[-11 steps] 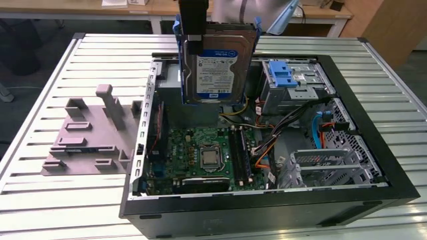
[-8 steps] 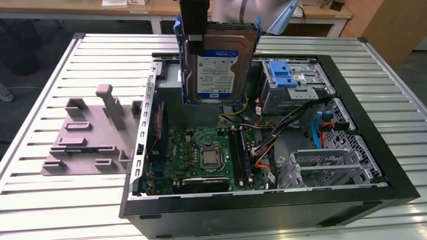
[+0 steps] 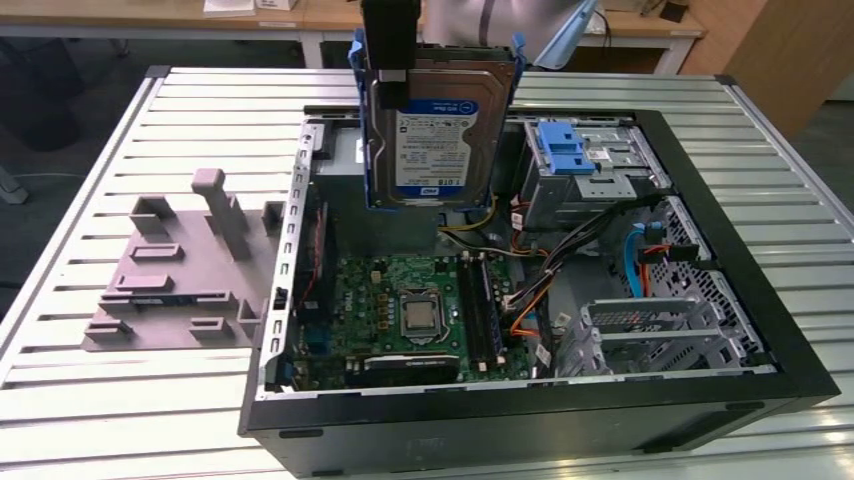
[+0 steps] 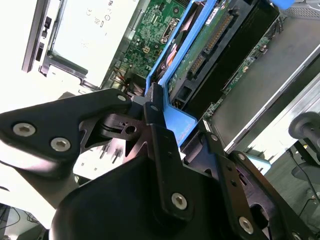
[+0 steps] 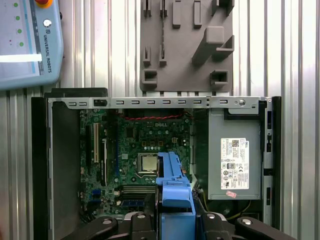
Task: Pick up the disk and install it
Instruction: 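Insert the disk into the insertion slot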
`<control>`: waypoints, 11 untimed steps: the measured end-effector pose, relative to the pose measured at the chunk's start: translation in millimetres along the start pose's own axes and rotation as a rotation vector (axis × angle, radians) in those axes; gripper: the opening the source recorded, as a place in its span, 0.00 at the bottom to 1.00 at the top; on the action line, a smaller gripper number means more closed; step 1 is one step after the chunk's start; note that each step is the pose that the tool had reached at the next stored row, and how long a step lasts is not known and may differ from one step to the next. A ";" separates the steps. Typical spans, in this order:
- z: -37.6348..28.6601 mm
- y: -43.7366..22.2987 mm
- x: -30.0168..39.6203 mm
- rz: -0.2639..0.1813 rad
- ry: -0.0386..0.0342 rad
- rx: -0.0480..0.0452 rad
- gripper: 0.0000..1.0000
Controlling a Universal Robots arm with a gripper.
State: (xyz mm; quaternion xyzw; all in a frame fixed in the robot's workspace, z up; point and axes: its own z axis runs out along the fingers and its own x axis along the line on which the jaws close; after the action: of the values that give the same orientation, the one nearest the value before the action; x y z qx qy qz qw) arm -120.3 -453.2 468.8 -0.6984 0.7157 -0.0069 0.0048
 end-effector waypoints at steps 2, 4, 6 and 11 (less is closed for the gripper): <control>0.0 -0.2 0.0 0.000 0.0000 0.0000 0.36; 0.0 -1.6 -0.1 0.000 0.0001 -0.0001 0.36; 0.1 -4.9 -0.1 0.000 0.0000 0.0000 0.36; 0.3 -10.4 0.8 0.000 0.0001 0.0000 0.36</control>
State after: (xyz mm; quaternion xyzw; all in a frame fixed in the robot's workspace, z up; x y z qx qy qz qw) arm -109.9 -454.3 468.7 -0.6984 0.7156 -0.0069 0.0047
